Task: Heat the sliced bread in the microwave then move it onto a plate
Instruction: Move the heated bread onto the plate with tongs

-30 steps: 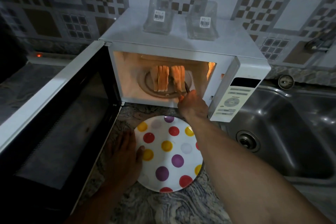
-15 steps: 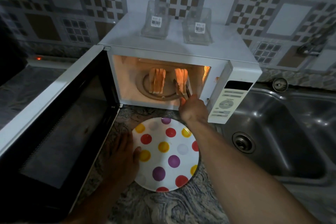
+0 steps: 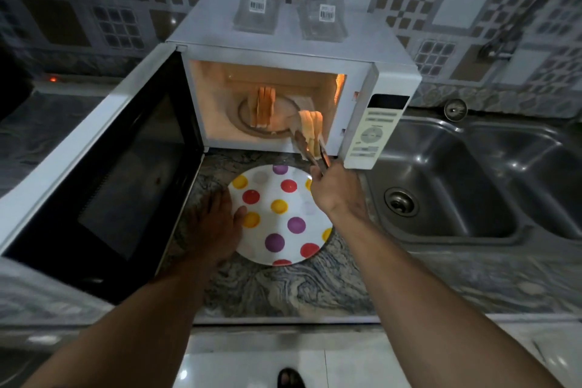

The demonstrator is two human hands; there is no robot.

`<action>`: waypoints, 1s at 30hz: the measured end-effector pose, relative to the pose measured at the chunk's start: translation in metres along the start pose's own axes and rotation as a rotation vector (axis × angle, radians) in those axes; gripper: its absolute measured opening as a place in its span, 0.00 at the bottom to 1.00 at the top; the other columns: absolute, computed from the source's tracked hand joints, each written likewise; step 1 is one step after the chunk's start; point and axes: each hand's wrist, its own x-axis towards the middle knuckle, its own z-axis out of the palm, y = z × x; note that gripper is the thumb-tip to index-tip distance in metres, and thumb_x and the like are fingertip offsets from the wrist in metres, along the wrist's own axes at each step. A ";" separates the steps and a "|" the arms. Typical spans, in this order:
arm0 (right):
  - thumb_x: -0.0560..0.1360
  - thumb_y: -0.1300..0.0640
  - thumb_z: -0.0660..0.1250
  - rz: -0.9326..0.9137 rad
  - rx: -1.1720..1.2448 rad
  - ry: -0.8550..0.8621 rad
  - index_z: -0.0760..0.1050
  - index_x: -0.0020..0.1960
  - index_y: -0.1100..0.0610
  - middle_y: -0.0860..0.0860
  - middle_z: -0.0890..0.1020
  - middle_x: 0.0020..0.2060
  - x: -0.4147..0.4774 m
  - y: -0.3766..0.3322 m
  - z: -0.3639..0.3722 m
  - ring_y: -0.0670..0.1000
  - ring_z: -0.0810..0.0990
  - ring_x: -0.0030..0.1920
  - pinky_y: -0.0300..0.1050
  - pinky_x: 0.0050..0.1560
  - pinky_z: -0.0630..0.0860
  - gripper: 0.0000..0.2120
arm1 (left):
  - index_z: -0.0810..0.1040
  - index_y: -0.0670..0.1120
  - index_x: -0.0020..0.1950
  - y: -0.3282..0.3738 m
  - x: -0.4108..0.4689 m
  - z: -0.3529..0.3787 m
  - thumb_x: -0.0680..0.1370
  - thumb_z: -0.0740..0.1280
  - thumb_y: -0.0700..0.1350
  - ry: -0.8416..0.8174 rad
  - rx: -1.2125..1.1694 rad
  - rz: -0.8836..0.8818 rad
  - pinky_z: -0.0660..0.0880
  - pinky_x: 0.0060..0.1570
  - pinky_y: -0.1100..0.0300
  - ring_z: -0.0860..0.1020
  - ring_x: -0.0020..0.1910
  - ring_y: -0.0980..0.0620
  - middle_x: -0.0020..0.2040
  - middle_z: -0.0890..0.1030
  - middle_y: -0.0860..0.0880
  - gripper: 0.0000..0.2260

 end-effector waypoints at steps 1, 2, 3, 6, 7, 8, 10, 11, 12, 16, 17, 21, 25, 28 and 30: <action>0.82 0.45 0.60 -0.012 -0.010 0.000 0.74 0.59 0.61 0.61 0.82 0.53 -0.011 0.003 0.000 0.65 0.80 0.54 0.52 0.48 0.76 0.20 | 0.47 0.45 0.81 0.000 0.000 -0.002 0.83 0.49 0.58 -0.028 -0.028 0.003 0.49 0.75 0.43 0.52 0.79 0.42 0.81 0.51 0.45 0.30; 0.82 0.45 0.60 -0.023 -0.024 -0.005 0.74 0.60 0.62 0.62 0.82 0.53 -0.022 0.007 -0.001 0.65 0.80 0.55 0.51 0.46 0.73 0.20 | 0.45 0.46 0.81 -0.001 -0.002 -0.003 0.83 0.49 0.58 -0.057 -0.051 -0.002 0.48 0.75 0.44 0.51 0.79 0.42 0.81 0.49 0.46 0.30; 0.82 0.45 0.59 -0.032 -0.039 -0.011 0.73 0.60 0.62 0.63 0.82 0.53 -0.031 0.010 -0.001 0.65 0.80 0.55 0.50 0.44 0.71 0.20 | 0.44 0.46 0.81 -0.002 -0.003 -0.005 0.83 0.48 0.59 -0.081 -0.068 -0.012 0.48 0.75 0.44 0.50 0.79 0.42 0.81 0.47 0.47 0.31; 0.82 0.45 0.59 -0.045 -0.056 -0.028 0.70 0.61 0.61 0.62 0.82 0.52 -0.055 0.021 0.002 0.64 0.81 0.53 0.49 0.42 0.68 0.20 | 0.41 0.46 0.81 -0.003 -0.005 -0.009 0.83 0.47 0.60 -0.120 -0.085 -0.007 0.48 0.76 0.45 0.47 0.79 0.44 0.81 0.43 0.48 0.32; 0.82 0.44 0.59 -0.039 -0.047 -0.035 0.70 0.60 0.61 0.61 0.83 0.52 -0.062 0.023 0.004 0.64 0.81 0.52 0.49 0.41 0.69 0.19 | 0.41 0.46 0.81 -0.004 -0.005 -0.010 0.83 0.47 0.60 -0.131 -0.080 0.003 0.47 0.76 0.46 0.46 0.79 0.45 0.81 0.42 0.48 0.32; 0.82 0.44 0.59 -0.033 -0.042 -0.039 0.70 0.61 0.60 0.61 0.83 0.52 -0.069 0.026 0.005 0.64 0.81 0.52 0.49 0.41 0.70 0.19 | 0.40 0.46 0.81 -0.004 -0.005 -0.010 0.83 0.47 0.60 -0.139 -0.070 0.010 0.45 0.76 0.47 0.45 0.80 0.45 0.81 0.42 0.48 0.32; 0.82 0.43 0.59 -0.033 -0.062 -0.047 0.69 0.63 0.60 0.61 0.83 0.51 -0.081 0.030 0.008 0.65 0.81 0.52 0.50 0.42 0.72 0.21 | 0.40 0.46 0.81 -0.004 -0.005 -0.009 0.83 0.46 0.61 -0.141 -0.053 0.011 0.44 0.76 0.47 0.44 0.80 0.46 0.81 0.41 0.48 0.32; 0.82 0.43 0.58 -0.038 -0.083 -0.052 0.69 0.64 0.60 0.61 0.83 0.50 -0.087 0.032 0.010 0.65 0.82 0.51 0.51 0.42 0.72 0.21 | 0.40 0.46 0.81 -0.005 -0.004 -0.008 0.83 0.46 0.61 -0.139 -0.051 0.011 0.44 0.76 0.46 0.44 0.80 0.46 0.81 0.41 0.48 0.33; 0.82 0.43 0.58 -0.044 -0.106 -0.059 0.68 0.64 0.60 0.61 0.83 0.50 -0.093 0.034 0.013 0.64 0.82 0.51 0.51 0.42 0.73 0.21 | 0.40 0.45 0.80 -0.005 -0.003 -0.007 0.82 0.46 0.62 -0.139 -0.048 0.011 0.44 0.76 0.46 0.44 0.80 0.46 0.81 0.41 0.48 0.33; 0.82 0.43 0.57 -0.036 -0.137 -0.078 0.68 0.62 0.60 0.60 0.83 0.48 -0.108 0.044 0.025 0.62 0.82 0.49 0.49 0.39 0.71 0.21 | 0.41 0.44 0.80 -0.004 -0.004 -0.003 0.82 0.45 0.62 -0.107 -0.008 0.010 0.44 0.77 0.46 0.46 0.79 0.45 0.81 0.43 0.47 0.33; 0.82 0.43 0.57 -0.029 -0.136 -0.079 0.69 0.62 0.60 0.59 0.83 0.48 -0.110 0.045 0.027 0.62 0.82 0.49 0.49 0.38 0.71 0.21 | 0.41 0.44 0.81 -0.004 -0.004 -0.002 0.82 0.44 0.62 -0.092 0.005 0.013 0.44 0.77 0.46 0.46 0.79 0.44 0.81 0.44 0.46 0.33; 0.82 0.42 0.57 -0.018 -0.162 -0.065 0.68 0.63 0.60 0.59 0.83 0.49 -0.111 0.050 0.033 0.62 0.82 0.50 0.48 0.39 0.69 0.21 | 0.43 0.45 0.81 -0.006 -0.003 0.002 0.82 0.44 0.62 -0.066 0.001 0.011 0.46 0.76 0.45 0.47 0.79 0.44 0.81 0.46 0.46 0.33; 0.83 0.43 0.58 -0.030 -0.160 -0.065 0.68 0.62 0.59 0.58 0.83 0.48 -0.110 0.050 0.036 0.61 0.83 0.48 0.47 0.38 0.70 0.20 | 0.44 0.44 0.81 -0.001 -0.001 0.005 0.82 0.44 0.62 -0.040 0.010 -0.014 0.47 0.76 0.44 0.48 0.79 0.43 0.81 0.47 0.46 0.33; 0.82 0.43 0.58 -0.033 -0.167 -0.071 0.68 0.64 0.60 0.58 0.83 0.49 -0.109 0.051 0.037 0.61 0.83 0.49 0.47 0.38 0.70 0.22 | 0.45 0.44 0.81 0.001 0.000 0.006 0.82 0.45 0.62 -0.036 -0.002 -0.024 0.46 0.76 0.43 0.47 0.79 0.44 0.81 0.47 0.45 0.33; 0.82 0.42 0.59 -0.032 -0.164 -0.076 0.67 0.65 0.60 0.58 0.83 0.51 -0.108 0.053 0.037 0.61 0.83 0.50 0.47 0.39 0.70 0.23 | 0.45 0.44 0.81 0.001 0.000 0.006 0.82 0.45 0.62 -0.029 -0.010 -0.020 0.44 0.76 0.44 0.47 0.79 0.45 0.81 0.47 0.45 0.33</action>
